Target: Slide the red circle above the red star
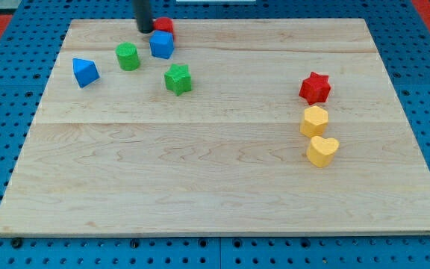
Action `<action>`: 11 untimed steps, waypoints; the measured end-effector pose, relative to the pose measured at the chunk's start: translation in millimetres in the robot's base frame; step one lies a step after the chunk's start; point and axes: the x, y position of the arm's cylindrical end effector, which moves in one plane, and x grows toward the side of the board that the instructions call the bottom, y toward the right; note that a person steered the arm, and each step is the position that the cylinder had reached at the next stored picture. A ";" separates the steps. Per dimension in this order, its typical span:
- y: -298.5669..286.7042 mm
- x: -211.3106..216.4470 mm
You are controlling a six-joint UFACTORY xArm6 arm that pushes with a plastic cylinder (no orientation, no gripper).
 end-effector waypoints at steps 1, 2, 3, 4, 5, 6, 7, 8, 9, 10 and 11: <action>90.9 8.9; 168.6 26.9; 208.5 26.9; 251.1 44.3; 256.5 44.9; 295.7 23.0; 314.5 1.9; 334.1 22.5; 322.8 51.7; 299.0 57.6; 317.2 49.5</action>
